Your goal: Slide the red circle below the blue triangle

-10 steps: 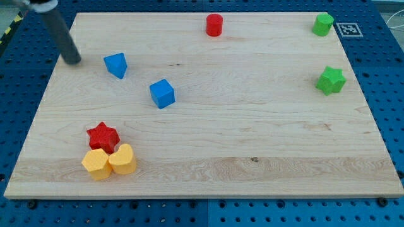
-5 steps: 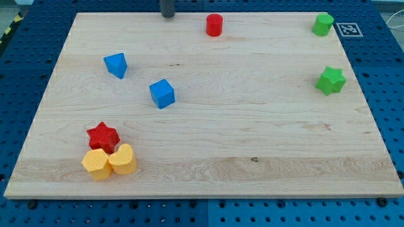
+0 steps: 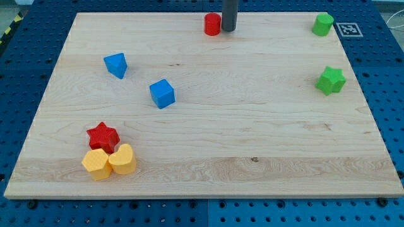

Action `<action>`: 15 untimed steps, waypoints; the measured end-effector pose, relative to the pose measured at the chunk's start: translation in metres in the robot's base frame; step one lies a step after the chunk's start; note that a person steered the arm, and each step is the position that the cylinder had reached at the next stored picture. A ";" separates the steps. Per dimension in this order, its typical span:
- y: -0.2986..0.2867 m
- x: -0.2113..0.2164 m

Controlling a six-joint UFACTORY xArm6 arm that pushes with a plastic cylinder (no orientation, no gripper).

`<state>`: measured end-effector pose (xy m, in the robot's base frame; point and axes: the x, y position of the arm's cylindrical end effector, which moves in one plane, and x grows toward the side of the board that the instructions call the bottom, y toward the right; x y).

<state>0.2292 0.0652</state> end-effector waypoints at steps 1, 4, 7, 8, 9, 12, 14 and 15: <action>-0.006 -0.019; -0.071 0.034; -0.111 0.041; -0.110 0.062; -0.108 0.095; -0.136 0.121; -0.170 0.156; -0.194 0.164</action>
<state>0.3936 -0.1293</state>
